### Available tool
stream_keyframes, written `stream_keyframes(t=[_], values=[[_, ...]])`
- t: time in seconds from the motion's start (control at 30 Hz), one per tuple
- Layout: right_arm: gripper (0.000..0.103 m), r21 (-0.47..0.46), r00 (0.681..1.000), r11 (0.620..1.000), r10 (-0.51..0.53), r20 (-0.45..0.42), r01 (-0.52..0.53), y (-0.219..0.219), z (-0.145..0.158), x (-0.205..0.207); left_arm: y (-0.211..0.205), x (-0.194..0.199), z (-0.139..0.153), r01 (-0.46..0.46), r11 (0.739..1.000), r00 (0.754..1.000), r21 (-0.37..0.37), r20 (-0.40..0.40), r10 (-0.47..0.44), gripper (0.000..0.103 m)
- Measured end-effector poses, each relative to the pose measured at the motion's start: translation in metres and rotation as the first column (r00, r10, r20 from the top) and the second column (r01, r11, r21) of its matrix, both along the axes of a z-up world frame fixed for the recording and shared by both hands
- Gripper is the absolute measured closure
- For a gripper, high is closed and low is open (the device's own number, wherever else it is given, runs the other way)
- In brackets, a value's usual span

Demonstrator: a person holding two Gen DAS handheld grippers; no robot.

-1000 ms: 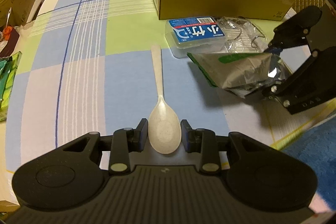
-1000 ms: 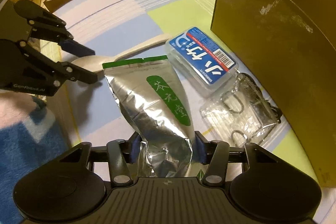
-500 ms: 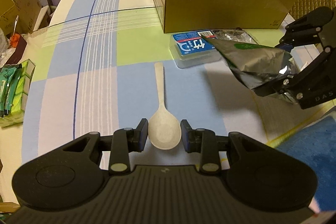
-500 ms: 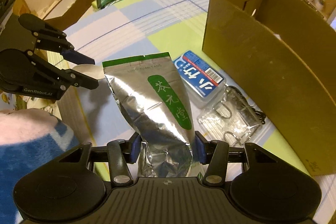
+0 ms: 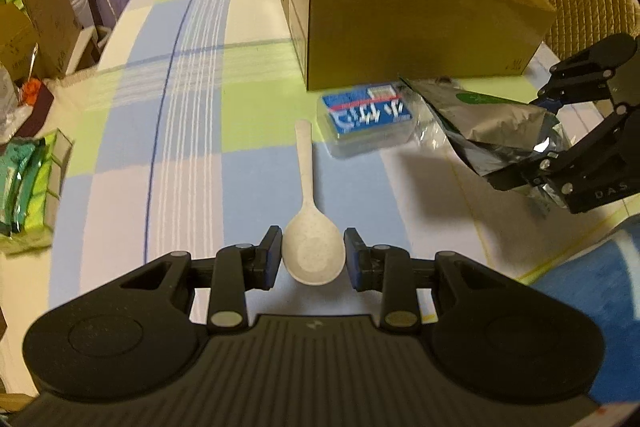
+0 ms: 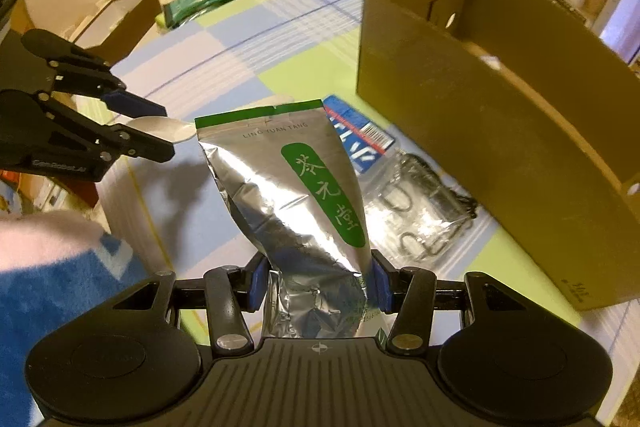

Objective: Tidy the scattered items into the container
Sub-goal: 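Lift the spoon with the left gripper while the right lifts the foil bag over the box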

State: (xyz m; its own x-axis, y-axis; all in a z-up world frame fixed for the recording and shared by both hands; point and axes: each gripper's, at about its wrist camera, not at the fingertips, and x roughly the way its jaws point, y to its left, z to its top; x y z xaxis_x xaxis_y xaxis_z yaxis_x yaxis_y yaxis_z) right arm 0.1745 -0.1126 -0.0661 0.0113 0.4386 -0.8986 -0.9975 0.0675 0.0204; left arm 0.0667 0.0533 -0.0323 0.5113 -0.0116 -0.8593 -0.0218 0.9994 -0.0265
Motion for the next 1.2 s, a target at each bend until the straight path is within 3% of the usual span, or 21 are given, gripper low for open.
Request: stream_keyframes(t=[0.57, 1.2], values=[[0.055, 0.094, 0.983, 0.979, -0.182, 0.021, 0.179, -0.018, 0.062, 0.024, -0.025, 0.013, 0.071, 0.058, 0.998, 0.990, 0.033, 0.124, -0.062, 0.075], [0.055, 0.182, 0.919, 0.907, -0.393, 0.045, 0.379, -0.026, 0.122, 0.103, -0.069, 0.111, 0.113, 0.159, 0.986, 0.963, 0.046, 0.213, -0.165, 0.075]])
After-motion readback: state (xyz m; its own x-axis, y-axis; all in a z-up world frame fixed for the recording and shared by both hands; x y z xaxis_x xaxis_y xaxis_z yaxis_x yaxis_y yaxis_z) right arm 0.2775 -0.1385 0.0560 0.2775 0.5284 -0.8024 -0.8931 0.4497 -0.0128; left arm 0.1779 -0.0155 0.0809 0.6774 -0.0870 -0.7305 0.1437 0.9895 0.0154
